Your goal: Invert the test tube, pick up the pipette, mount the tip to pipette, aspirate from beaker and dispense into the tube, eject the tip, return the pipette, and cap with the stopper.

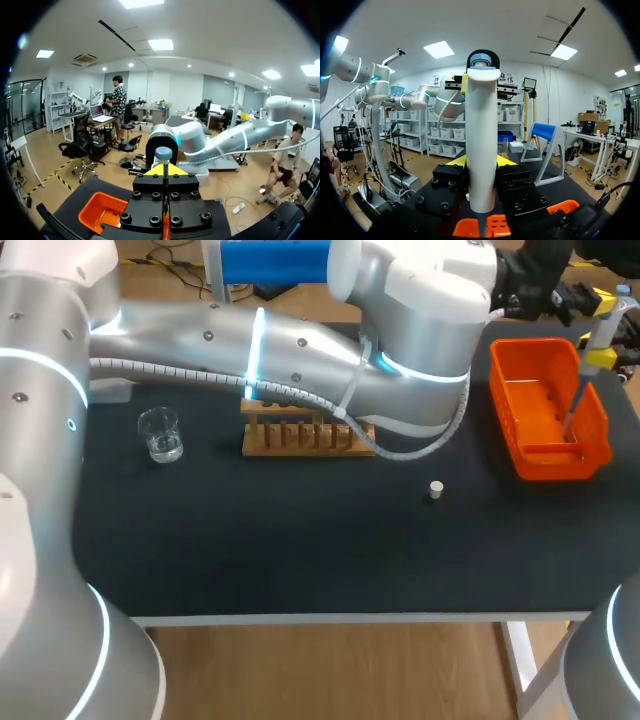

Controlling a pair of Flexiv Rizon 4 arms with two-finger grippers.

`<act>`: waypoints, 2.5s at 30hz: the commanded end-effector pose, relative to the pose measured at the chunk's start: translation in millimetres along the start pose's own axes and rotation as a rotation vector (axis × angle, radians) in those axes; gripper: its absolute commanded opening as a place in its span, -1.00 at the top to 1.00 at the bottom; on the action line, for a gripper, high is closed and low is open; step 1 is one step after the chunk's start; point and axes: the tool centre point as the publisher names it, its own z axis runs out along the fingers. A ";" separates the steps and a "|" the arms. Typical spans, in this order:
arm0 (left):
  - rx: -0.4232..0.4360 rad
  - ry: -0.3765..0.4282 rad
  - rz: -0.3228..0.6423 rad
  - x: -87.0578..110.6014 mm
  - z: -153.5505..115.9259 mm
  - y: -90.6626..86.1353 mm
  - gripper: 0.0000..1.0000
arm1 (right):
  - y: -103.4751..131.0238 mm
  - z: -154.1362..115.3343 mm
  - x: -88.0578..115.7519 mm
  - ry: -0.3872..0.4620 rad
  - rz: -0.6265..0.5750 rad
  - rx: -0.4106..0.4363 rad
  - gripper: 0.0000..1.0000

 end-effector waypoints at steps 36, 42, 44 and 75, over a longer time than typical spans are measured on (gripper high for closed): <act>0.178 -0.031 0.018 -3.4 -0.7 -3.7 1.00 | 8.5 -0.5 -2.1 0.008 -0.001 0.000 1.00; 0.168 -0.034 0.025 -2.3 -8.2 -16.2 -1.00 | 8.5 -0.5 -2.1 0.008 -0.001 0.000 1.00; 0.167 -0.036 0.024 -1.4 -14.2 -16.9 -1.00 | 8.5 -0.5 -2.1 0.008 -0.001 0.000 1.00; 0.218 0.023 0.071 25.9 -190.1 53.3 -1.00 | 8.5 -0.5 -2.1 0.008 -0.001 0.000 1.00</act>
